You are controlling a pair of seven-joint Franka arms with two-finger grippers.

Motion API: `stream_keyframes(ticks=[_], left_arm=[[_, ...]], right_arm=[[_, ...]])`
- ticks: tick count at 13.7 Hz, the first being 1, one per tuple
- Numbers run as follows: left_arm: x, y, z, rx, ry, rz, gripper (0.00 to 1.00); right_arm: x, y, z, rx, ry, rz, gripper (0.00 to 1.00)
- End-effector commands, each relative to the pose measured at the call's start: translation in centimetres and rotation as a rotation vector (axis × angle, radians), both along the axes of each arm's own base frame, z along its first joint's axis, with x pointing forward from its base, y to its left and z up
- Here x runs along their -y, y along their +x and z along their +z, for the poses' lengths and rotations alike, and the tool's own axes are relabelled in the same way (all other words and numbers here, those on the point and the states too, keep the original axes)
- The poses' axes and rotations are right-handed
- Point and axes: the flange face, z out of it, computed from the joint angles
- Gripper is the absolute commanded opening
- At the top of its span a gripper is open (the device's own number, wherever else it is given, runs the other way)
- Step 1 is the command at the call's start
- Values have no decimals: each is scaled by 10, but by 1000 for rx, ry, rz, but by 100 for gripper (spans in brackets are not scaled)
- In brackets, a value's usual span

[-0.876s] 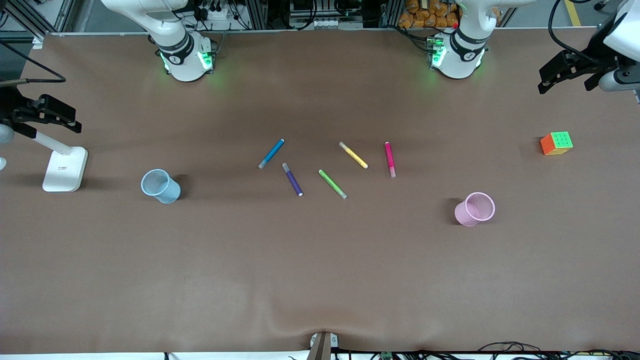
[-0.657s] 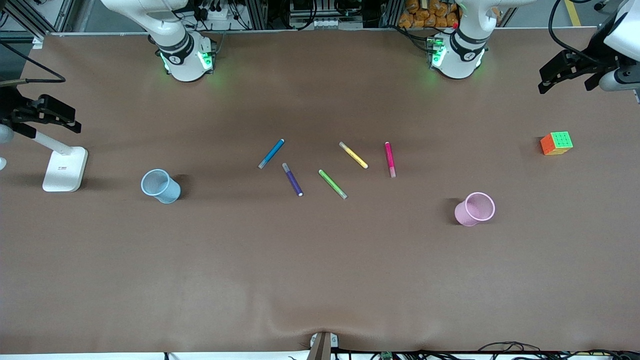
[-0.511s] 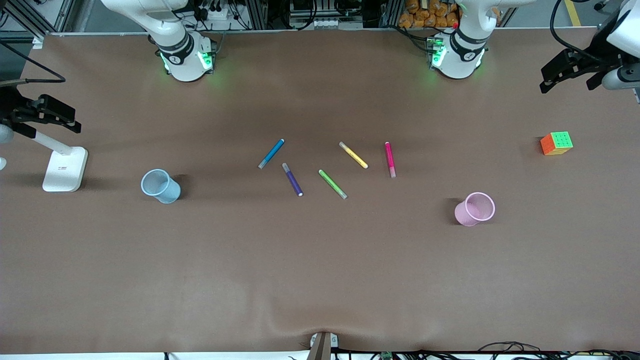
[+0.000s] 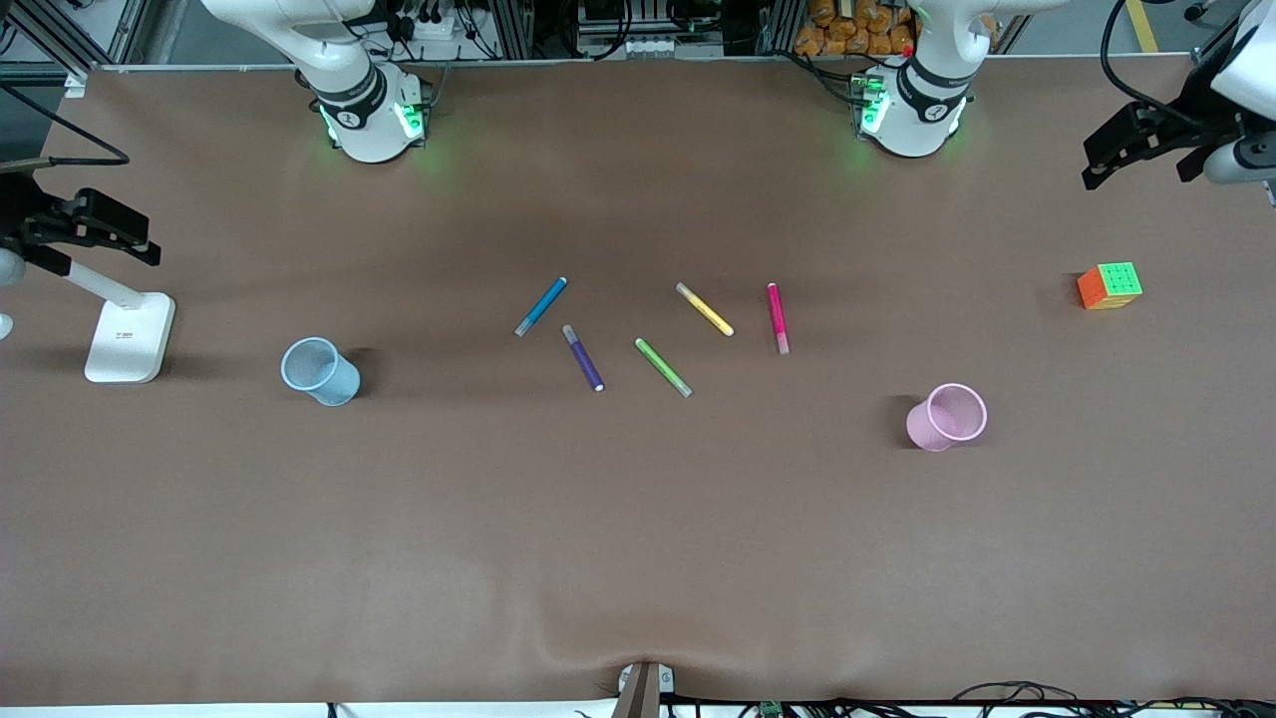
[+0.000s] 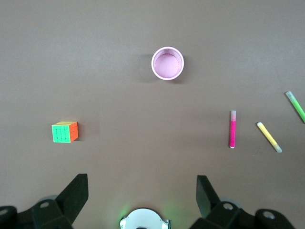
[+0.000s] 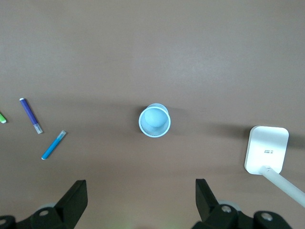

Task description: Place pink and blue markers in matching cups

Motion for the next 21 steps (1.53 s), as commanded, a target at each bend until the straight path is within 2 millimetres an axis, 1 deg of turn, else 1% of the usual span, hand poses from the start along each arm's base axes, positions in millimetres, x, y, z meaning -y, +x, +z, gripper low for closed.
stream_keyframes(ticks=[1, 3, 4, 5, 7, 8, 9, 11, 14, 15, 16, 17, 18, 20, 21], left_arm=[[1, 2, -2, -34, 11, -17, 100], [1, 10, -8, -68, 10, -13, 100], [0, 18, -13, -109, 10, -10, 100], [1, 24, -14, -128, 10, -12, 100], [6, 30, -22, -149, 9, -21, 100], [10, 36, -34, -174, 4, -29, 100], [20, 40, -45, -195, -21, -43, 100], [29, 52, -69, -243, -52, -47, 100], [48, 66, -101, -288, -73, -59, 100], [62, 65, -110, -298, -74, -38, 100], [79, 66, -122, -311, -67, -11, 100], [96, 67, -135, -319, -57, 3, 100], [111, 68, -153, -330, -50, 5, 100], [140, 66, -190, -322, -67, 28, 100], [155, 62, -210, -316, -82, 55, 100]], right_arm=[[3, -3, 2, -3, 1, -19, 100], [3, -3, 2, -3, 1, -19, 100], [3, -3, 2, -3, 1, -19, 100], [3, -3, 2, -3, 1, -19, 100], [5, -2, 1, -4, -1, -23, 100], [8, -1, -1, -7, -1, -29, 100], [13, 0, -1, -7, 0, -38, 100], [13, 0, -1, -4, -1, -35, 100], [12, 0, 0, -3, -1, -32, 100], [13, 1, -1, -3, -1, -33, 100], [14, 0, -1, -3, -1, -36, 100], [16, 1, -1, -1, 6, -41, 100], [20, 3, -2, 1, 9, -47, 100], [20, 13, -16, -10, 6, -45, 100], [20, 22, -31, -30, -2, -42, 100]])
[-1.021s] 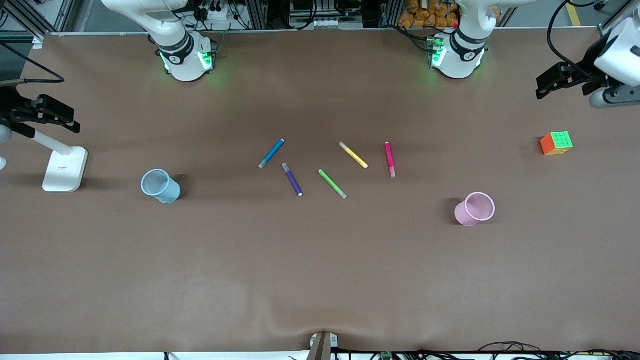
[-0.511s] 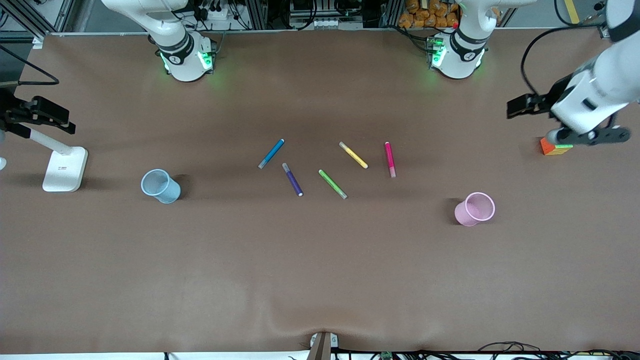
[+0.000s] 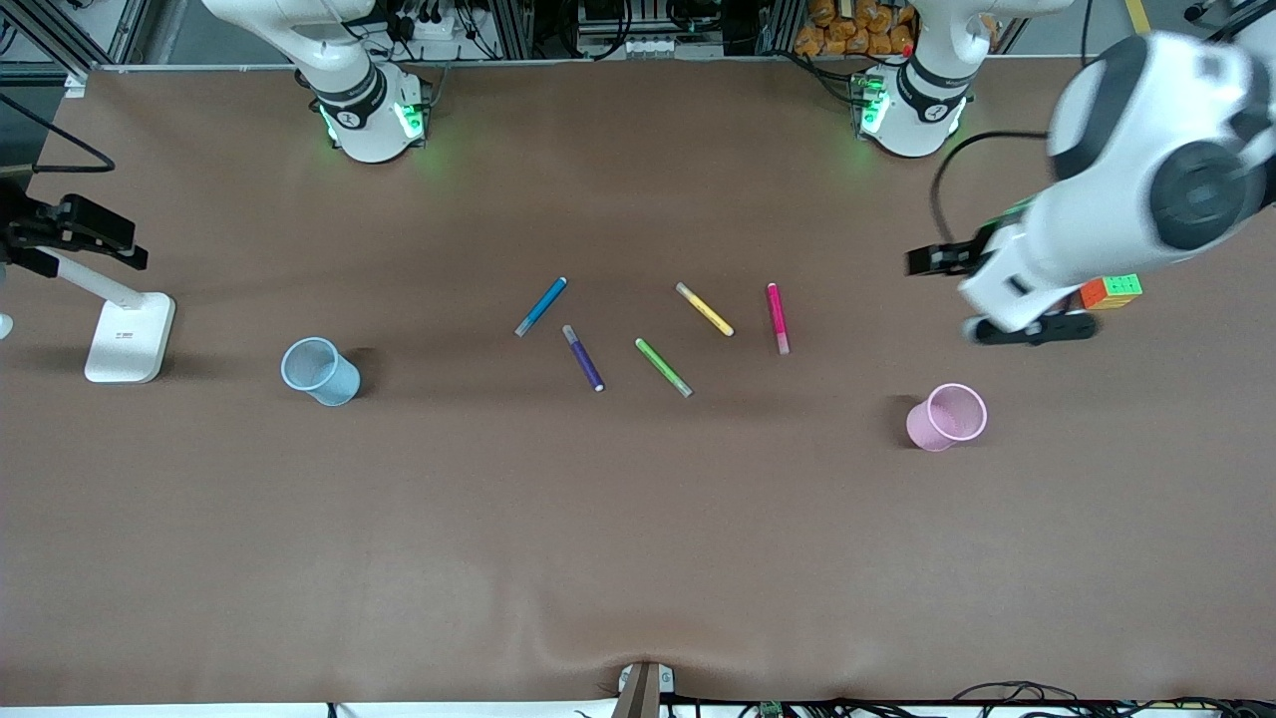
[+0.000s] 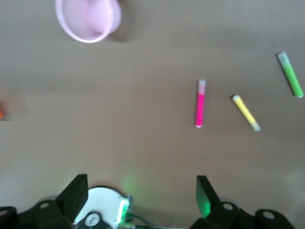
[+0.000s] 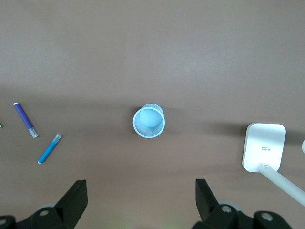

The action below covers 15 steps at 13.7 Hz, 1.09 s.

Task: Place pink and blue markers in matching cups
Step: 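Reach the left gripper down to the pink marker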

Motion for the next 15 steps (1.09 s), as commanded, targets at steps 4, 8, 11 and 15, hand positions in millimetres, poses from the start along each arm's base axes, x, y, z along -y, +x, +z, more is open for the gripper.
stream_keyframes(ticks=[4, 8, 11, 15], left_arm=[[47, -10, -98, -19, -17, 89, 100], [75, -3, -153, -6, -28, 85, 100], [91, -13, -202, -27, -23, 68, 100], [99, -18, -243, -6, -33, 69, 100]], right_arm=[[6, 45, -83, -107, -14, -12, 100], [16, 56, -118, -165, -37, -35, 100], [7, 53, -129, -200, -32, -109, 100], [-51, 50, -145, -233, -72, -258, 100]])
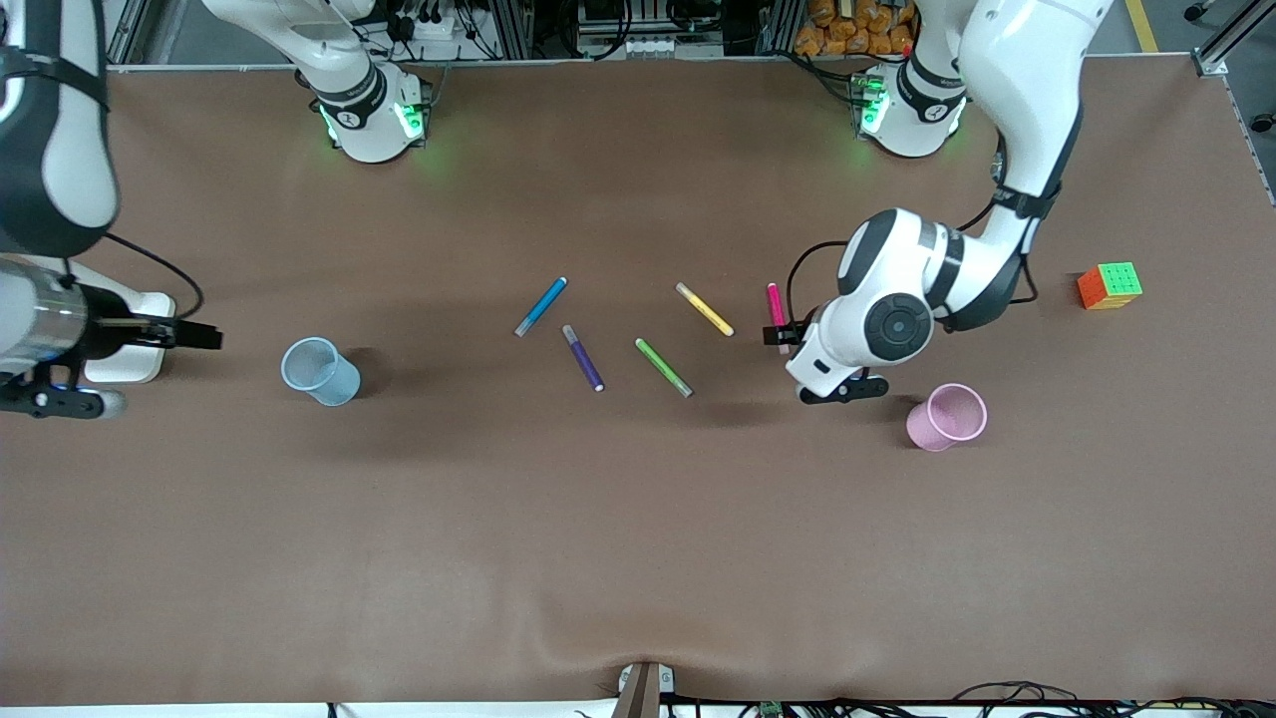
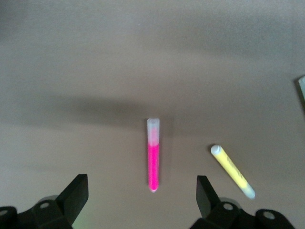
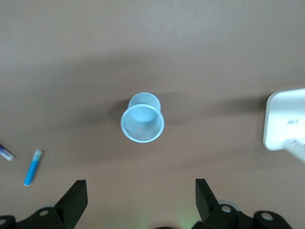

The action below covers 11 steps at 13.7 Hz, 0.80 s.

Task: Place pink and blue markers in matching cups
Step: 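Grasp the pink marker with the left gripper while the right gripper reaches the blue marker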

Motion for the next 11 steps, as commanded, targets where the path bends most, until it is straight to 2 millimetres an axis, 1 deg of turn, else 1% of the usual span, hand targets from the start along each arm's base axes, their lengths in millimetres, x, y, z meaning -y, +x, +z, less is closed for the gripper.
stream_keyframes(ticks=[1, 3, 5, 6, 7, 8, 9, 10, 11], left_arm=[[4, -3, -24, 15, -11, 29, 100], [4, -7, -43, 13, -11, 34, 93], [0, -11, -56, 7, -7, 39, 86], [0, -14, -60, 1, -4, 37, 84], [-1, -16, -65, -5, -1, 41, 77], [-1, -17, -68, -8, 1, 43, 66], [0, -17, -70, -9, 2, 43, 61], [0, -17, -74, -7, 1, 48, 59], [-1, -16, -76, 0, -1, 53, 59]], right_arm=[[-46, -7, -21, -40, -3, -79, 100], [-62, -12, -43, -71, 30, -197, 100], [-93, -20, -59, -98, 5, -249, 100], [-108, -24, -71, -104, -22, -299, 100], [-130, -30, -84, -104, -55, -358, 100], [-160, -41, -101, -102, -89, -400, 100], [-186, -53, -123, -81, -114, -449, 100], [-203, -64, -147, -53, -132, -499, 100], [-219, -75, -163, -25, -133, -519, 100]])
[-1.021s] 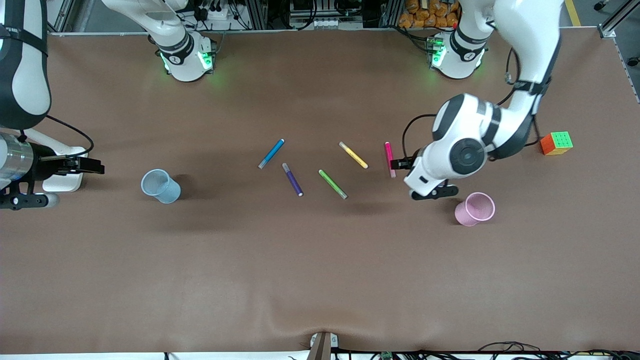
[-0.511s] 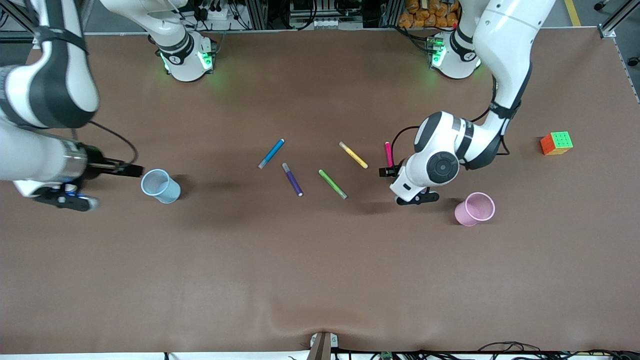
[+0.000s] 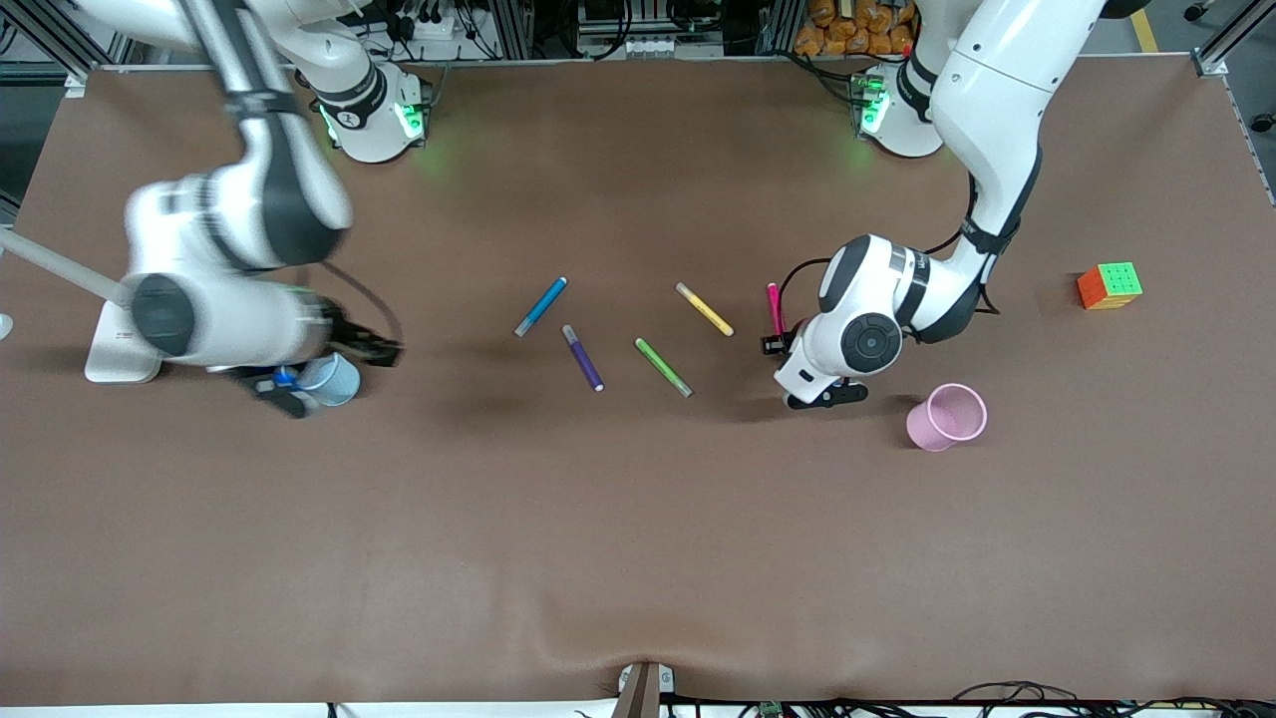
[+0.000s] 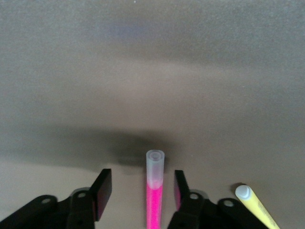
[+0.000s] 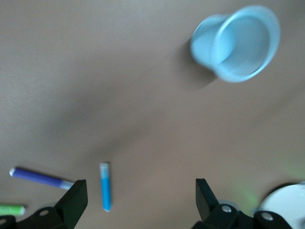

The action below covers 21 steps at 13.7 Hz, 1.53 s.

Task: Place pink and blue markers in matching cups
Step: 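Grasp the pink marker with the left gripper while the right gripper reaches the blue marker, then lift the pink marker with the left gripper while the right gripper lifts the blue marker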

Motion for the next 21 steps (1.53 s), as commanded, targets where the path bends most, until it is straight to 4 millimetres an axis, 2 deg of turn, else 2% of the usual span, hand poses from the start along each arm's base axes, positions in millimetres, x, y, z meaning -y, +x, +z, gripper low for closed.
stream_keyframes(ticks=[1, 2, 4, 5, 7, 8, 10, 12, 14, 15, 16, 18, 21], left_arm=[[3, -1, -8, 12, -6, 32, 53], [4, -1, -8, 14, -7, 31, 47], [4, -1, -8, 16, -8, 31, 41], [4, -1, -9, 14, -8, 31, 34], [6, -1, -9, 18, -10, 29, 5], [8, -1, -8, 21, -10, 26, 0], [4, 5, 4, 39, -16, 31, 0], [0, 12, 31, 79, -15, 26, 0], [-14, 22, 67, 97, -14, 32, 0], [-23, 29, 88, 113, -6, 32, 0], [-33, 35, 109, 136, 8, 28, 0], [-51, 47, 144, 178, 7, 53, 0], [-82, 65, 193, 222, 36, 76, 0]], right_arm=[[-36, -36, -47, 53, -32, -72, 100], [-49, -46, -62, 87, -36, -94, 100], [-59, -60, -84, 136, -31, -117, 100], [-70, -67, -95, 146, -26, -104, 100], [-78, -74, -112, 152, -14, -138, 100], [-84, -79, -124, 148, -19, -127, 100], [-93, -86, -137, 153, -16, -122, 86], [-99, -91, -151, 135, -4, -148, 85], [-108, -96, -157, 136, 8, -154, 82], [-111, -100, -163, 130, 3, -145, 76], [-112, -101, -164, 126, 0, -144, 76], [-110, -105, -169, 118, -7, -143, 64], [-107, -109, -177, 142, -5, -144, 54]])
